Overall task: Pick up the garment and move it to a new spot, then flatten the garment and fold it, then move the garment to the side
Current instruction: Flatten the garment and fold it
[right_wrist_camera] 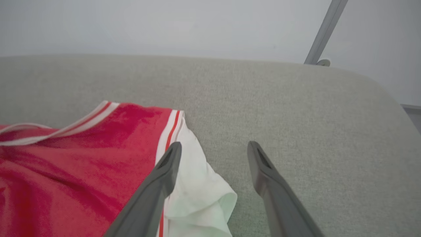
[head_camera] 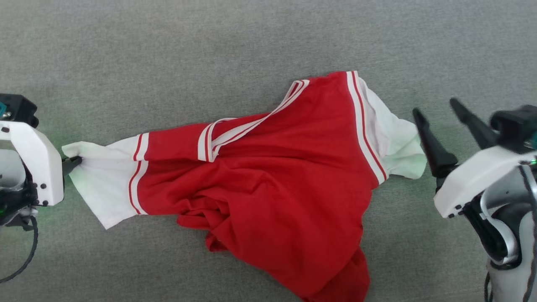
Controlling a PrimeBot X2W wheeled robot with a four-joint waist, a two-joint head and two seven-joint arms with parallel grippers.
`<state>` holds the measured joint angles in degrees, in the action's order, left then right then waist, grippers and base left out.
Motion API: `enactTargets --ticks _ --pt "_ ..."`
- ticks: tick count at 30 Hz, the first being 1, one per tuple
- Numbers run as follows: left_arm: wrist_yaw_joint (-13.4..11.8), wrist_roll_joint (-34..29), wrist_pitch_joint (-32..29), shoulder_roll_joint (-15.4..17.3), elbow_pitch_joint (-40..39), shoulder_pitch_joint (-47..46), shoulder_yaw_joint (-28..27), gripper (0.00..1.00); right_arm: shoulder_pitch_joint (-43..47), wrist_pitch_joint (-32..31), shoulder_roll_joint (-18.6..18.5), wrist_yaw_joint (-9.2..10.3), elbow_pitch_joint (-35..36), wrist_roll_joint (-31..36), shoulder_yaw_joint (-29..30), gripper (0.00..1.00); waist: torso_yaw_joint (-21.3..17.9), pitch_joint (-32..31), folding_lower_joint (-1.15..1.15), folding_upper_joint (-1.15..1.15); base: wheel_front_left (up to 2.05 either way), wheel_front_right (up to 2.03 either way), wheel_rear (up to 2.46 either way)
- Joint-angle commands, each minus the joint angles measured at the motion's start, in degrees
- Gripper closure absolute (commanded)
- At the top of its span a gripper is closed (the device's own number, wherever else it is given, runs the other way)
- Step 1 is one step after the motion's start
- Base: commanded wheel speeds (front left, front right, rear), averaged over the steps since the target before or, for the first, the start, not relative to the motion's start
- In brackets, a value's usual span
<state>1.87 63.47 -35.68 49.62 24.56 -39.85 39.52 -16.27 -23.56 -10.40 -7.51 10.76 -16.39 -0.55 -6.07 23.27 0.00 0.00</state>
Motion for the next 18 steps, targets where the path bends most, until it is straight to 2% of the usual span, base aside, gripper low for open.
enactTargets --ticks 1,12,17,18 --pt "0.31 -0.19 -0.14 -2.7 1.31 1.44 2.04 1.0 -0.91 -1.44 -1.2 0.04 -0.84 -0.38 -0.58 0.0 0.28 0.25 0.0 0.0 0.0 0.0 0.0" --pt "2.54 -1.49 2.43 -6.68 3.18 -3.0 2.28 1.0 -9.96 -18.18 -9.23 0.03 -15.45 -8.06 -6.19 0.0 4.63 2.36 0.0 0.0 0.0 0.0 0.0" --pt "3.2 -1.38 2.96 -7.92 3.64 -3.65 2.6 1.0 -11.41 -27.27 -9.28 0.01 -21.95 -11.71 -10.02 0.0 5.8 2.51 0.0 0.0 0.0 0.0 0.0" --pt "3.28 -1.24 3.04 -8.1 3.72 -3.71 2.52 1.0 -11.6 -28.99 -9.2 0.01 -22.83 -12.38 -11.16 0.35 5.95 2.51 0.0 0.0 0.0 0.0 0.0"
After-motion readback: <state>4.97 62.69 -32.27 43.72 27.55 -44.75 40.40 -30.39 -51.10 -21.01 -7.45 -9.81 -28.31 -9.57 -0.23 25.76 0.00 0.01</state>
